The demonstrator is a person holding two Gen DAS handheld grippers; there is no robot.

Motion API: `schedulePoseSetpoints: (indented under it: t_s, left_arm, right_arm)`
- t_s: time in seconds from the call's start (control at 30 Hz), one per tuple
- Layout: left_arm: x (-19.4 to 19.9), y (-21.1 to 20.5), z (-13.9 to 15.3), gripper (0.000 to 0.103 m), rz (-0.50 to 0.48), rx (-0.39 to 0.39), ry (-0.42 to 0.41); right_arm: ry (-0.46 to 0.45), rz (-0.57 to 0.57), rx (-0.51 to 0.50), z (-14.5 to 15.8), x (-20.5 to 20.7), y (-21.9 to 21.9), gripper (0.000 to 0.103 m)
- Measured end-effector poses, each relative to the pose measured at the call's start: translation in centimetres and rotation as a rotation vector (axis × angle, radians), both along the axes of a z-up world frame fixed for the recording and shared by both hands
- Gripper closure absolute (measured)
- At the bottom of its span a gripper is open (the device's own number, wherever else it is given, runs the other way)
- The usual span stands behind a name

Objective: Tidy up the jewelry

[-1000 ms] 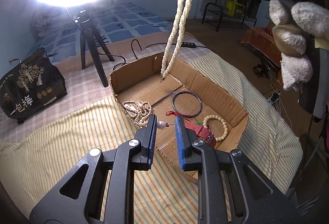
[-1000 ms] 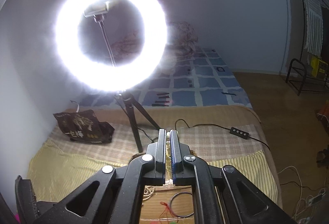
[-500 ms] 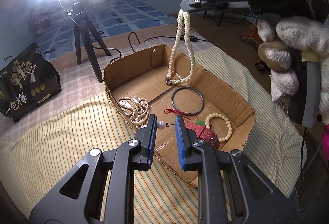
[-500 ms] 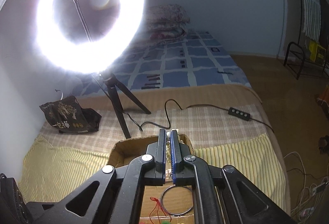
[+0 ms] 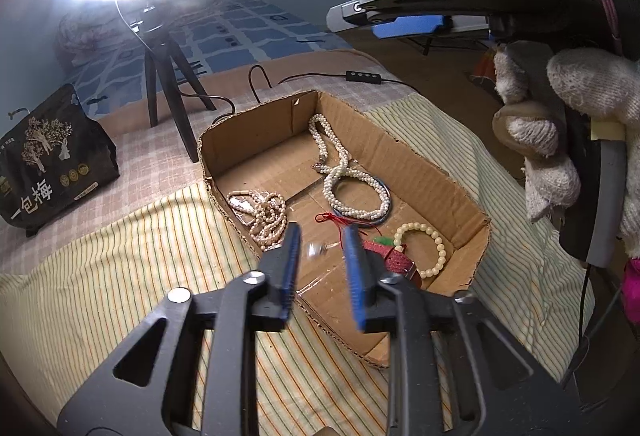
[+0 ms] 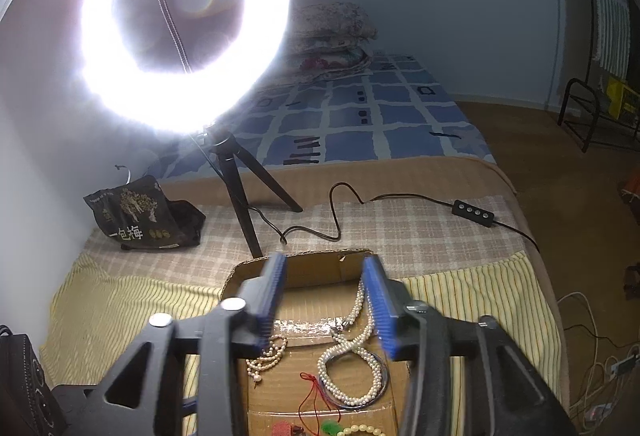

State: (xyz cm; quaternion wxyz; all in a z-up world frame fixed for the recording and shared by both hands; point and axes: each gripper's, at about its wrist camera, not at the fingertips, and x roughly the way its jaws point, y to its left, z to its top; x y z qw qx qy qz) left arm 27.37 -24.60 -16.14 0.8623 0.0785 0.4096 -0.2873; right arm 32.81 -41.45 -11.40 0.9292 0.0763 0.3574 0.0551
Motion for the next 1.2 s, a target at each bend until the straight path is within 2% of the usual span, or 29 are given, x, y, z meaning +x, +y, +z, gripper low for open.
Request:
schedulePoseSetpoints:
  t_s: [0.07, 0.43, 0.9, 1.03, 1.2]
  left_arm:
    - [-0.3, 0.3, 0.4, 0.067, 0.004, -0.007, -0.008]
    - [-2.4, 1.9, 2.9, 0.067, 0.017, -0.029, -0.037]
    - [-7.7, 5.4, 7.3, 0.067, 0.038, -0.070, -0.112]
    - [-9.3, 6.6, 8.2, 0.067, 0.045, -0.080, -0.134]
    - [-10.9, 8.2, 8.7, 0.066, 0.061, -0.083, -0.154]
  right_arm:
    - [-0.007, -0.007, -0.002, 0.2, -0.3, 0.1, 0.042]
    - [-0.047, -0.035, -0.035, 2.7, -3.1, 1.1, 0.019]
    - [-0.083, -0.055, -0.066, 5.2, -9.6, 2.7, 0.013]
    - [-0.102, -0.076, -0.084, 5.5, -11.8, 3.0, 0.005]
    - [-0.115, -0.094, -0.070, 5.4, -14.6, 3.2, 0.002]
